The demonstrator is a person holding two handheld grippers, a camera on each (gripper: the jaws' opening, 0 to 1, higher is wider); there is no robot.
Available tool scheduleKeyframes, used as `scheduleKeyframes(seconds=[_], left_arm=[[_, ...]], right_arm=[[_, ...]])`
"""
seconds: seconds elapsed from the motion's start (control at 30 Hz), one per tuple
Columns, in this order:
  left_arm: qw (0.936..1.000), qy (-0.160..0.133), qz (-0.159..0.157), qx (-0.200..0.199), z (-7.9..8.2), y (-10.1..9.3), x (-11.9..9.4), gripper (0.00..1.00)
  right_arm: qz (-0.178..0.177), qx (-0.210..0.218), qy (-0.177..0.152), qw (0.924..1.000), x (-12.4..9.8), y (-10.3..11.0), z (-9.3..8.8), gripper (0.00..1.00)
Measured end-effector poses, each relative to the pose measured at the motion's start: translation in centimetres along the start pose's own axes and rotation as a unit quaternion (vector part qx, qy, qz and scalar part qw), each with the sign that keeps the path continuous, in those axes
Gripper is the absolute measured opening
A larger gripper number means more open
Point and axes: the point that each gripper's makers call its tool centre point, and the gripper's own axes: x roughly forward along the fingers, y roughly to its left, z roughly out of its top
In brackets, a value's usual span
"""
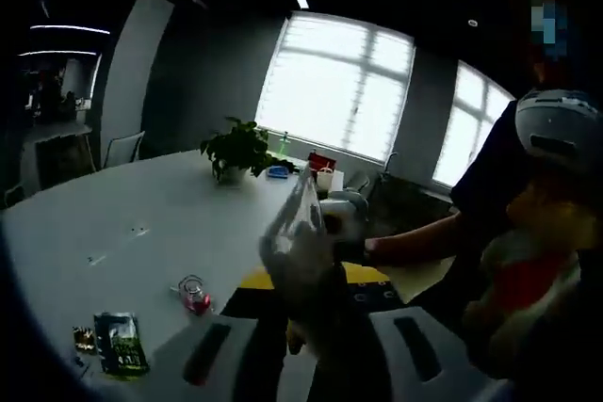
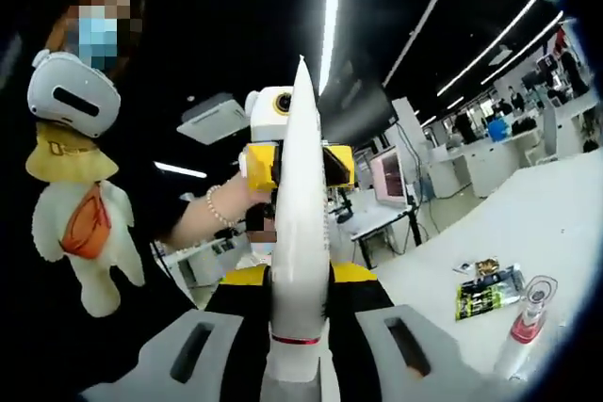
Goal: Arrange the skincare products in the storage area until every visible bottle or jar stands upright without overlapping.
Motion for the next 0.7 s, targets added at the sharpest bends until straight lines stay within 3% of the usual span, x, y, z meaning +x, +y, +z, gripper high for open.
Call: scheduleKeyframes(seconds=[0.03, 0.07, 0.3, 0.7], left_arm=[[1.0, 0.007, -0.004, -0.004, -0.2, -0.2, 0.1, 0.19], [0.9994, 0.022, -0.001, 0.027, -0.4, 0.4, 0.1, 0.19], [0.9974, 0.059, 0.013, 0.038, -2.0, 2.2, 0.7, 0.17], [0.9884, 0.128, 0.026, 0.077, -6.0, 3.2, 2.3, 0.16]], right_arm=[[0.0, -0.007, 0.005, 1.0, 0.1, 0.0, -0.1, 0.22], [0.001, -0.019, 0.02, 0.9996, 0.2, 0.1, -0.6, 0.22], [-0.025, -0.028, 0.068, 0.997, 0.6, -1.3, -2.7, 0.23], [-0.062, -0.065, 0.155, 0.9838, 0.4, -3.9, -7.0, 0.23]])
